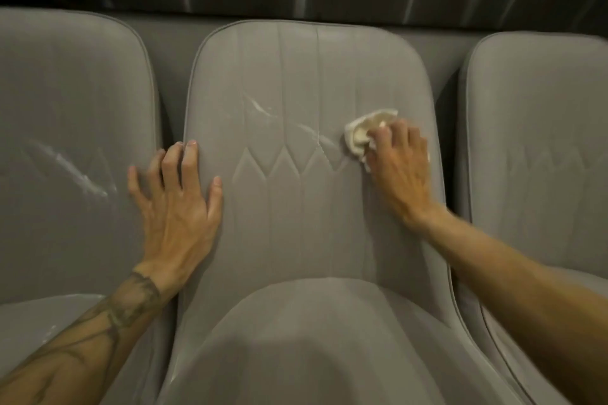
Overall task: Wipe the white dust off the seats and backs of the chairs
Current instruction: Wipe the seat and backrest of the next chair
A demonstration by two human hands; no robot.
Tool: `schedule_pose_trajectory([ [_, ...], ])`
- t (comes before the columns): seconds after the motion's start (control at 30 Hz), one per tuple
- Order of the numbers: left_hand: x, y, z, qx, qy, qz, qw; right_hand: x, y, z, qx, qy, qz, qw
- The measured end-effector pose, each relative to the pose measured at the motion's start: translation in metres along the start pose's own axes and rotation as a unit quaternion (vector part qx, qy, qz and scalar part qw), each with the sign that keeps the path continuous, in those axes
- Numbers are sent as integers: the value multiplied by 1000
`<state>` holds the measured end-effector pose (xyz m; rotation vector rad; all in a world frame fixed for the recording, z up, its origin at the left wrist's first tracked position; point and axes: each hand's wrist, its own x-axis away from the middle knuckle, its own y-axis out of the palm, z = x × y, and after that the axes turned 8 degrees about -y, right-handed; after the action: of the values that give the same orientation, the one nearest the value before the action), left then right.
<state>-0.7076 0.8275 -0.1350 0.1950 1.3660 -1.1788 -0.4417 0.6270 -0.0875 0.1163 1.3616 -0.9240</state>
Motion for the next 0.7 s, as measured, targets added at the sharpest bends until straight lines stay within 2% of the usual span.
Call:
schedule_pose_trajectory([
  [0.1, -12, 8, 3, 15, -11, 8, 1000, -63, -4, 28, 11, 27, 38, 999],
  [0.17, -12, 15, 1, 30, -16, 17, 999, -68, 1, 27, 4, 44, 51, 998],
  [0.23, -11, 22, -3, 42, -13, 26, 999, -39, 9, 14, 5, -2, 26, 1000],
  [0.33, -13, 27, -7, 44, -10, 40, 998, 13, 16, 4, 11, -127, -13, 992],
  [0.4, -13, 29, -8, 50, -11, 45, 998, 4, 12, 15, 14, -157, -18, 987],
  [0.47, -13, 30, -9, 49, -11, 51, 997, -39, 9, 28, 21, -139, 1, 990],
  [0.57, -13, 34, -10, 51, -8, 53, 997, -110, 1, 40, 21, -32, 38, 999],
  [0.63, -13, 35, -12, 50, -6, 57, 997, -116, 2, 34, -3, 27, 63, 998],
  [0.7, -13, 35, -11, 52, -6, 59, 997, -86, 7, 27, -7, 19, 71, 997],
])
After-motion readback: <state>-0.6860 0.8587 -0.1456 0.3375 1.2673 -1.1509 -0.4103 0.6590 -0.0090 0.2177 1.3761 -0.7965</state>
